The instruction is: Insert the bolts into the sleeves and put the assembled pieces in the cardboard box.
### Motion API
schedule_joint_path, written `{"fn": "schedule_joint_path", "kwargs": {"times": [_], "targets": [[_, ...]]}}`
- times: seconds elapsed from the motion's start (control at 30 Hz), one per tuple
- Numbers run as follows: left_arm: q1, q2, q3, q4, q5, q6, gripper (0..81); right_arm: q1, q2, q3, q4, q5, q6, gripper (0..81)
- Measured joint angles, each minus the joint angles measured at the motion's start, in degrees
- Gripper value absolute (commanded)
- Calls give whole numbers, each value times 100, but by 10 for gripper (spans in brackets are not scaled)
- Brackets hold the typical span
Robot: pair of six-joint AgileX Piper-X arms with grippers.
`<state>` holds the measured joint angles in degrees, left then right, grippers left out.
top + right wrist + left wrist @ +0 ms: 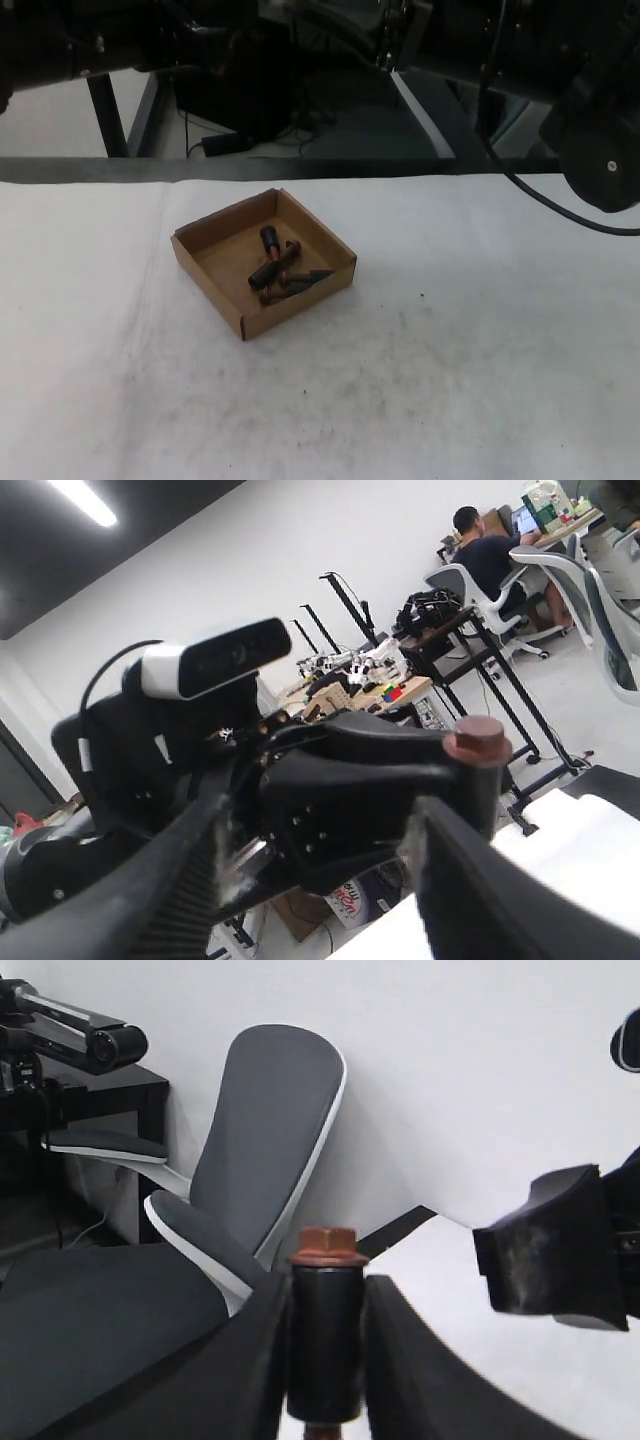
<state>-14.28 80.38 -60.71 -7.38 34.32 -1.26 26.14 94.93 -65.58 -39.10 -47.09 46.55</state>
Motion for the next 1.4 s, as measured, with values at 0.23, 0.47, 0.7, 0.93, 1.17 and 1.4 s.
{"fn": "schedule_joint_path", "kwargs": {"times": [0.23, 0.47, 0.7, 0.93, 1.17, 1.4], "targets": [[93, 246, 0, 801, -232, 0, 8, -34, -10, 0, 1858, 0, -653, 516], [93, 800, 0, 1197, -446, 0, 8, -39, -10, 0, 3851, 0, -1740, 449], [93, 1669, -90, 1204, -464, -136, 8, -39, -10, 0, 4933, 122, -2371, 434], [77, 2296, -370, 1232, -651, -179, 8, -39, -10, 277, 6536, 1937, -3760, 434], [60, 2515, -407, 1465, -907, -221, 8, -39, -10, 602, 7086, 3307, -4314, 434], [60, 2572, -416, 1593, -1143, -217, 8, -39, -10, 848, 7153, 3796, -4353, 434]]}}
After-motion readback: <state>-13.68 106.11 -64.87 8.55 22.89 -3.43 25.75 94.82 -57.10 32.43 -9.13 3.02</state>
